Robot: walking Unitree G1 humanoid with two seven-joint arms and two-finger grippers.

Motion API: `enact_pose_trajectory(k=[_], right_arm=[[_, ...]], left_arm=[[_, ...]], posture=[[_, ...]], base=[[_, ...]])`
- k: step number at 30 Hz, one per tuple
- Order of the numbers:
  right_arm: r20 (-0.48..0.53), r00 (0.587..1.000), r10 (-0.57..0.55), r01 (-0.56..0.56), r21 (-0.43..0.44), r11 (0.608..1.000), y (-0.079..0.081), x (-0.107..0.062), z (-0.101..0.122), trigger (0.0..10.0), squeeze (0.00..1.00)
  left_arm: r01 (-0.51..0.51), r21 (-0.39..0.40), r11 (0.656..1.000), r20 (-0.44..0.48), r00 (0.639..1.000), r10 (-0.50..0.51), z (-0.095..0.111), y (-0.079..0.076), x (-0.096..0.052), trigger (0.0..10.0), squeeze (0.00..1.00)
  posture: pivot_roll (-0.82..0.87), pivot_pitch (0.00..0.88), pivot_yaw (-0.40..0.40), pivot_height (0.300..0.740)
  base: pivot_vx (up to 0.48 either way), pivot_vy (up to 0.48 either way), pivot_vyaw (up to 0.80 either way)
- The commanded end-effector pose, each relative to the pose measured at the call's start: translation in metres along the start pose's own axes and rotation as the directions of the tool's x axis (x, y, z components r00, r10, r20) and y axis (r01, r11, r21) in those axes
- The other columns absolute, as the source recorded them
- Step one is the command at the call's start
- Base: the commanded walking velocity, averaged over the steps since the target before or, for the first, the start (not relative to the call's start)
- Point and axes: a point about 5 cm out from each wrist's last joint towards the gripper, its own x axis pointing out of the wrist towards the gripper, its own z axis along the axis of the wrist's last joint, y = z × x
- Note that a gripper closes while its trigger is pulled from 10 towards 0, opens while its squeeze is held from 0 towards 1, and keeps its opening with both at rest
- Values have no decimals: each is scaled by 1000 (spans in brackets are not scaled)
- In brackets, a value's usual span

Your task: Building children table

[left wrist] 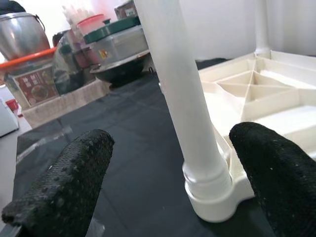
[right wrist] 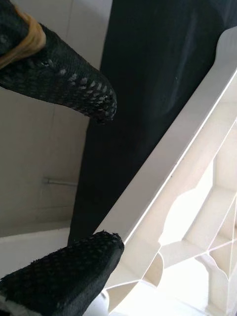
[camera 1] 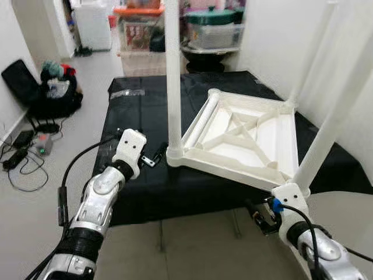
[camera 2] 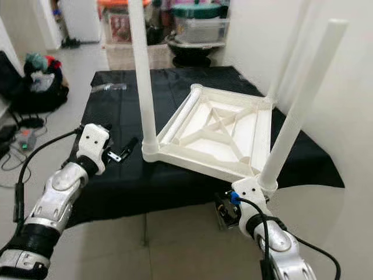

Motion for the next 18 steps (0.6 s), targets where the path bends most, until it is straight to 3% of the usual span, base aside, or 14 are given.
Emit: enact_pose_trajectory(k=[1, 3, 4, 8, 13, 18], right_arm=[[-59, 998, -15, 18, 50, 999, -5, 6, -6, 10000, 0], [-70, 997, -20, 25, 63, 998, -6, 7, -7, 10000, 0], [-117, 993, -20, 36, 137, 990, -8, 11, -13, 10000, 0], [-135, 991, -13, 35, 166, 985, -7, 12, -15, 10000, 0], [-249, 960, 132, -36, 354, 934, 9, 17, -32, 10000, 0], [-267, 953, 141, -44, 339, 940, 7, 15, -35, 10000, 0]], left_arm=[[-26, -16, 1000, -13, 1000, 26, -1, 5, -1, 10000, 0], [-28, -17, 999, -13, 1000, 28, -1, 5, -1, 10000, 0], [-31, -19, 999, -14, 999, 31, -2, 6, -1, 10000, 0], [-32, -20, 999, -14, 999, 31, -1, 6, -1, 10000, 0], [-35, -17, 999, -10, 999, 34, 0, 6, 1, 10000, 0], [-40, -15, 999, -11, 999, 40, -1, 7, 0, 10000, 0]], posture=[[10, 0, -49, 740], [10, 0, -49, 740], [11, 0, -51, 740], [11, 0, -51, 740], [20, 0, -59, 740], [21, 0, -61, 740]], base=[[394, 0, 0], [394, 0, 0], [394, 0, 0], [397, 0, 0], [209, 0, 0], [0, 0, 0]])
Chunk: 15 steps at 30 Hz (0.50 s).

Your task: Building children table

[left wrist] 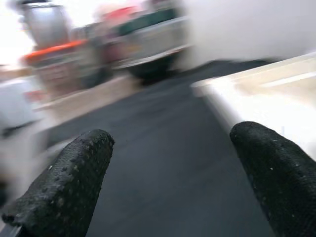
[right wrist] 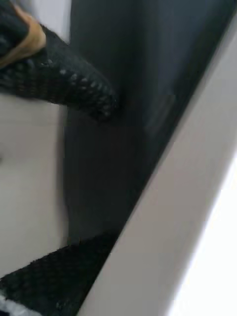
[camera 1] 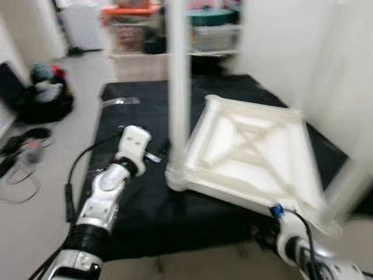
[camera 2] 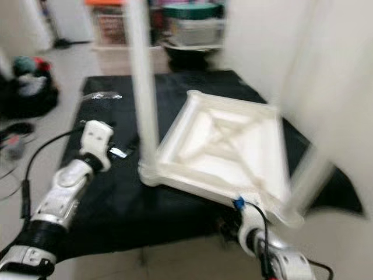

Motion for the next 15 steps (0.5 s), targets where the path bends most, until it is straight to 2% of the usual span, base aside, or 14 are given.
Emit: enact_pose_trajectory(k=[1, 3, 4, 5, 7, 9, 12, 13, 15], right_arm=[[80, 997, 8, -4, -53, 999, 0, -4, 14, 10000, 0], [80, 997, 8, -4, -53, 999, 0, -4, 14, 10000, 0], [91, 996, -26, 32, -61, 998, -6, -4, 16, 10000, 0], [91, 996, -26, 32, -61, 998, -6, -4, 16, 10000, 0], [147, 980, -137, 150, -81, 985, -23, -5, 27, 10000, 0], [153, 976, -157, 172, -95, 980, -27, -8, 30, 10000, 0], [133, 980, -150, 167, -123, 978, -28, -11, 29, 10000, 0], [66, 993, -96, 107, -179, 978, -25, -18, 17, 10000, 0], [38, 996, -76, 82, -200, 976, -24, -21, 13, 10000, 0]], left_arm=[[-9, -23, 1000, -29, 1000, 8, -7, -3, -2, 10000, 0], [-9, -23, 1000, -29, 1000, 8, -7, -3, -2, 10000, 0], [-9, -23, 1000, -31, 1000, 8, -8, -4, -3, 10000, 0], [-9, -23, 1000, -31, 1000, 8, -8, -4, -3, 10000, 0], [-4, -22, 1000, -32, 999, 4, -8, -5, -2, 10000, 0], [0, -22, 1000, -33, 999, -1, -8, -5, -2, 10000, 0], [4, -23, 1000, -35, 999, -5, -8, -5, -2, 10000, 0], [10, -21, 1000, -42, 999, -11, -9, -7, -2, 10000, 0], [12, -22, 1000, -43, 999, -13, -9, -7, -2, 10000, 0]], posture=[[17, 0, -60, 740], [17, 0, -60, 740], [18, 0, -59, 740], [18, 0, -59, 740], [18, 0, -53, 740], [16, 0, -50, 740], [15, 0, -49, 740], [9, 0, -43, 740], [9, 0, -43, 740]], base=[[0, 0, 0], [0, 0, 0], [0, 0, 0], [0, 0, 0], [0, 0, 0], [0, 0, 0], [0, 0, 0], [0, 0, 0], [0, 0, 0]])
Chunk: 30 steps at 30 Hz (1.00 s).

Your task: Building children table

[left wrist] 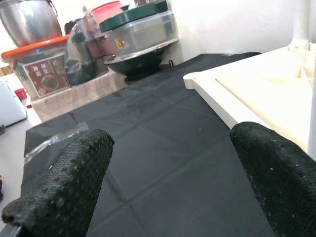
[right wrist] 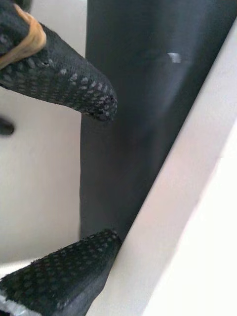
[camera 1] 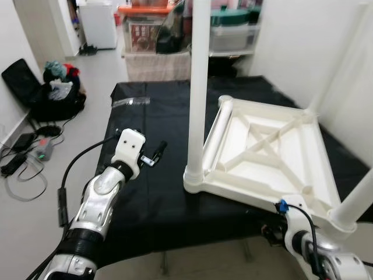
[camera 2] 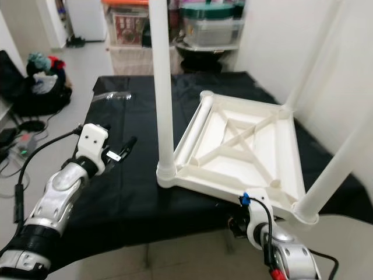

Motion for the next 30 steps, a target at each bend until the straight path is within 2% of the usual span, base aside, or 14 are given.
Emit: enact_pose_trajectory(k=[1, 2, 3, 5, 6, 8, 10, 11, 12, 14, 15, 18, 27, 30], right_arm=[[-51, 997, 61, -64, -49, 997, 8, -4, -8, 10000, 0], [-51, 997, 61, -64, -49, 997, 8, -4, -8, 10000, 0], [-81, 993, 87, -94, -94, 991, 8, -10, -13, 10000, 0], [-81, 993, 87, -94, -94, 991, 8, -10, -13, 10000, 0], [-107, 987, 121, -137, -160, 978, 8, -18, -17, 10000, 0], [-107, 987, 121, -137, -160, 978, 8, -18, -17, 10000, 0], [-111, 986, 121, -147, -267, 952, -1, -32, -11, 10000, 0], [-111, 986, 121, -147, -267, 952, -1, -32, -11, 10000, 0], [-71, 994, 83, -100, -282, 954, -8, -33, -2, 10000, 0], [-39, 998, 53, -61, -283, 957, -13, -33, 5, 10000, 0], [14, 1000, -1, 5, -261, 965, -18, -30, 14, 10000, 0], [46, 998, -36, 46, -226, 973, -20, -25, 21, 10000, 0], [-48, 998, 39, -50, -228, 972, -6, -21, 5, 10000, 0], [-56, 998, 33, -45, -228, 973, -9, -23, 4, 10000, 0]], left_arm=[[3, 2, 1000, -18, 1000, -3, -3, 1, -2, 10000, 0], [3, 2, 1000, -18, 1000, -3, -3, 1, -2, 10000, 0], [4, 1, 1000, -19, 1000, -4, -3, 1, -2, 10000, 0], [4, 1, 1000, -19, 1000, -4, -3, 1, -2, 10000, 0], [6, 0, 1000, -20, 1000, -6, -3, 0, -2, 10000, 0], [6, 0, 1000, -20, 1000, -6, -3, 0, -2, 10000, 0], [9, -1, 1000, -23, 1000, -9, -4, -1, -1, 10000, 0], [9, -1, 1000, -23, 1000, -9, -4, -1, -1, 10000, 0], [11, -2, 1000, -24, 1000, -11, -5, -2, -1, 10000, 0], [12, -3, 1000, -25, 1000, -12, -5, -3, -1, 10000, 0], [13, -5, 1000, -24, 1000, -13, -5, -3, -1, 10000, 0], [11, -6, 1000, -25, 1000, -11, -5, -3, -1, 10000, 0], [-2, -2, 1000, -32, 999, 2, -6, 0, -3, 10000, 0], [-5, -3, 1000, -33, 999, 4, -6, 0, -4, 10000, 0]], posture=[[9, 0, -43, 740], [9, 0, -43, 740], [4, 0, -42, 740], [4, 0, -42, 740], [0, 0, -39, 740], [0, 0, -39, 740], [-14, 0, -35, 740], [-14, 0, -35, 740], [-14, 0, -36, 740], [-14, 0, -36, 740], [-11, 0, -39, 740], [-1, 0, -47, 740], [7, 0, -55, 740], [2, 0, -53, 740]], base=[[0, 0, 0], [0, 0, 0], [0, 0, 0], [0, 0, 0], [0, 0, 0], [0, 0, 0], [0, 0, 0], [0, 0, 0], [0, 0, 0], [0, 0, 0], [0, 0, 0], [0, 0, 0], [0, 0, 0], [0, 0, 0]])
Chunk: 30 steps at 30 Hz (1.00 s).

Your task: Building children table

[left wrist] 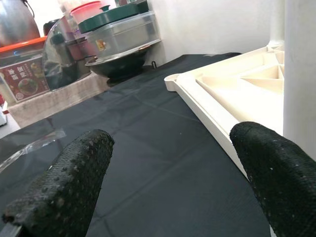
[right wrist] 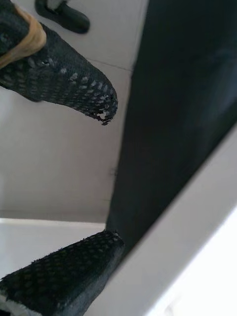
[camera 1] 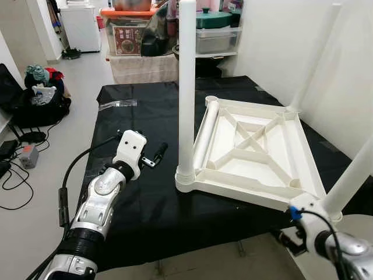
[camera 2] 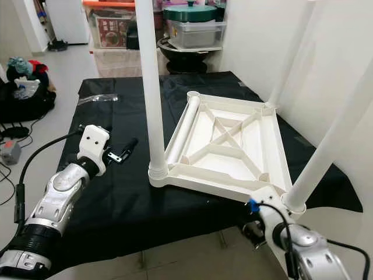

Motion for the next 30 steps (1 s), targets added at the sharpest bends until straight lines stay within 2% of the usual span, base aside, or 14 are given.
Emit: enact_pose_trajectory(k=[1, 8, 15, 21, 22, 27, 30], right_arm=[[-10, 1000, -2, 3, 5, 1000, -3, -2, -1, 10000, 0], [14, 995, -99, 99, 21, 995, -14, 1, 2, 10000, 0], [21, 994, -110, 110, 32, 993, -15, 3, 6, 10000, 0], [39, 990, -136, 134, 39, 990, -15, 18, 7, 10000, 0], [57, 986, -157, 154, 40, 987, -16, 26, 12, 10000, 0], [100, 974, -201, 198, 44, 979, -17, 37, 21, 10000, 0], [137, 946, -294, 289, 54, 956, -25, 45, 31, 10000, 0]], left_arm=[[-15, -1, 1000, -28, 999, 15, -6, 3, -4, 10000, 0], [-11, -2, 1000, -27, 1000, 11, -6, 2, -2, 10000, 0], [-9, 0, 1000, -30, 1000, 9, -7, 1, -3, 10000, 0], [-13, 1, 1000, -33, 999, 13, -8, 2, -3, 10000, 0], [-13, 2, 1000, -33, 999, 13, -8, 1, -3, 10000, 0], [-15, 4, 1000, -32, 999, 15, -7, 2, -3, 10000, 0], [-20, 7, 1000, -32, 999, 20, -7, 4, -4, 10000, 0]], posture=[[-1, 0, -51, 740], [0, 0, -48, 740], [3, 0, -49, 740], [11, 0, -53, 740], [17, 0, -55, 740], [21, 0, -58, 740], [30, 0, -63, 740]], base=[[0, 0, 0], [0, 0, 0], [0, 0, 0], [0, 0, 0], [0, 0, 0], [0, 0, 0], [0, 0, 0]])
